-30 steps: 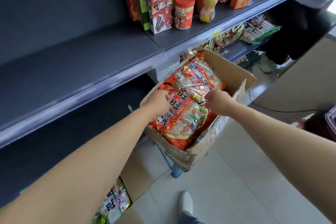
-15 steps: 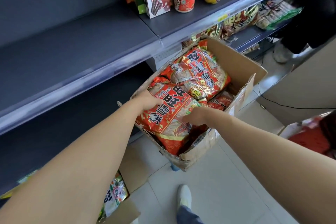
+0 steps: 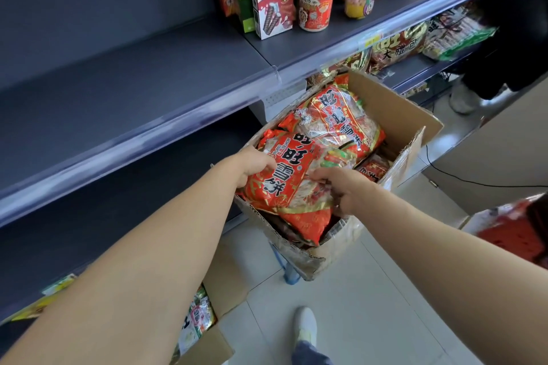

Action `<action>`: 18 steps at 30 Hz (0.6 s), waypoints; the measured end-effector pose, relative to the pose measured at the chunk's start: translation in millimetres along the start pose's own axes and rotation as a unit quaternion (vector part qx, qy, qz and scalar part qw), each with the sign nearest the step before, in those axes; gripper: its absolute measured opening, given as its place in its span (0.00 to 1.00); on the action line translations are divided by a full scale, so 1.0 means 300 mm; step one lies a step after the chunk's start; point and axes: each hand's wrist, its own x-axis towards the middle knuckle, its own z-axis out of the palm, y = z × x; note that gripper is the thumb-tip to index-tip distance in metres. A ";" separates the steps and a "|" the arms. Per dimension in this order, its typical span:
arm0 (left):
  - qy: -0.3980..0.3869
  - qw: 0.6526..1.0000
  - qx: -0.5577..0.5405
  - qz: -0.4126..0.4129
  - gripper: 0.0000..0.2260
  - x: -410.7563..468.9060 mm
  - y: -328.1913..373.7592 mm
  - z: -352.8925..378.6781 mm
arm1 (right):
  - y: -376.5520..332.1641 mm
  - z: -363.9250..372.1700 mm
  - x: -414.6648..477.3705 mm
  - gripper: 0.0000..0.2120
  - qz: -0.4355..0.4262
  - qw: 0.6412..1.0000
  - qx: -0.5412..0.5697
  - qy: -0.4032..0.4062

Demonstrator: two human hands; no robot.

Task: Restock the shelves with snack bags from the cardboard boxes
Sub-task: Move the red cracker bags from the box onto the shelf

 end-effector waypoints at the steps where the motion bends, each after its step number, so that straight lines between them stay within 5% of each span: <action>1: -0.003 1.000 -0.011 0.002 0.19 -0.006 -0.003 -0.004 | -0.017 -0.003 -0.022 0.13 -0.009 1.000 0.013 -0.012; 13: -0.024 0.980 -0.128 0.152 0.08 -0.199 0.028 -0.137 | -0.211 0.004 -0.361 0.15 -0.183 0.982 -0.046 0.001; 18: 0.101 0.961 -0.187 0.175 0.28 -0.342 -0.060 -0.433 | -0.236 0.288 -0.456 0.12 -0.249 0.966 -0.049 -0.043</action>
